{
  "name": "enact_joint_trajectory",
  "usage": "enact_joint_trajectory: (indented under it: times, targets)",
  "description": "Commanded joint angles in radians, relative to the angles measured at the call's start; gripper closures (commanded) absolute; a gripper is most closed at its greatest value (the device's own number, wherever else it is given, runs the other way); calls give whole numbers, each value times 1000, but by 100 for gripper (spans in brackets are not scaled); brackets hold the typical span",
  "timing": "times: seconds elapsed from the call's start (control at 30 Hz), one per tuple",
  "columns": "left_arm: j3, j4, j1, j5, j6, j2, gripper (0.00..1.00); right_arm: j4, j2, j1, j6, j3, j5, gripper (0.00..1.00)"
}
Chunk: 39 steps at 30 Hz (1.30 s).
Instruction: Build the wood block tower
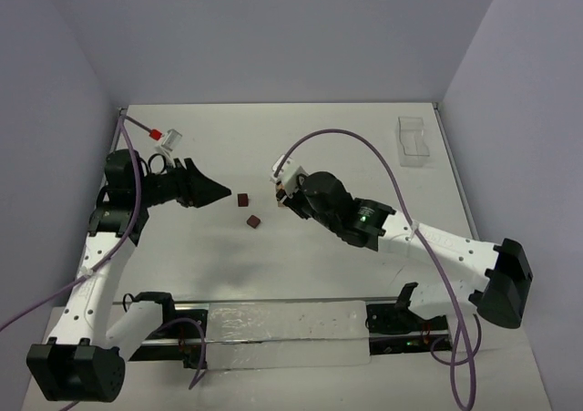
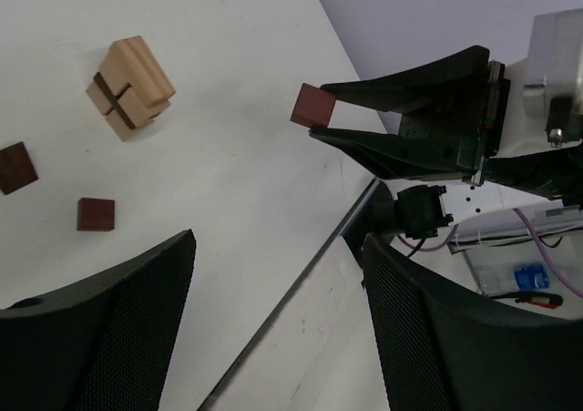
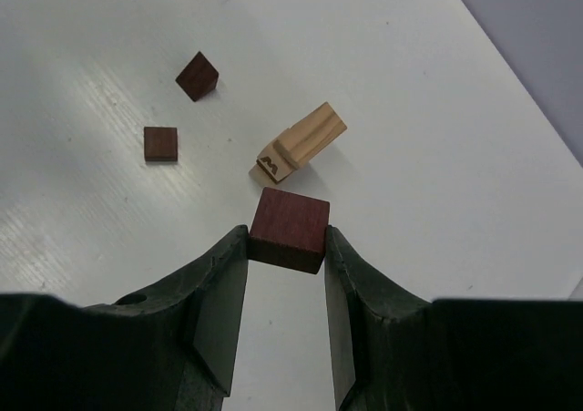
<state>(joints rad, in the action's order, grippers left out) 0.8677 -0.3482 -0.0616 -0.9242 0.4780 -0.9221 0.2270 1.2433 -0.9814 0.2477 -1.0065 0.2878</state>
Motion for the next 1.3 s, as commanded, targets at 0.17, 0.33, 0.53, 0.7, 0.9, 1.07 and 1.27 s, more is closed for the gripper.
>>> enact_joint_trajectory:
  times: [0.17, 0.33, 0.53, 0.7, 0.9, 1.07, 1.27]
  targets:
    - [-95, 286, -47, 94, 76, 126, 23, 152, 11, 141, -466, -229, -159, 100]
    - [-174, 386, -65, 186, 72, 225, 21, 184, 77, 419, -898, -267, -762, 100]
    - [-163, 404, -89, 283, -3, 220, 22, -294, 114, 619, -1605, -8, -1145, 100]
    - [-119, 495, -159, 340, 23, 154, 24, -568, 113, 637, -1884, 40, -1165, 100]
    - [-15, 513, -393, 523, 45, 13, 30, -367, 129, 624, -1884, -95, -1109, 100]
    - [82, 488, -514, 681, 53, -121, 37, -166, 147, 624, -1855, -159, -1041, 100]
    - [174, 432, -590, 833, 26, -216, 40, 47, 164, 622, -1797, -174, -955, 100]
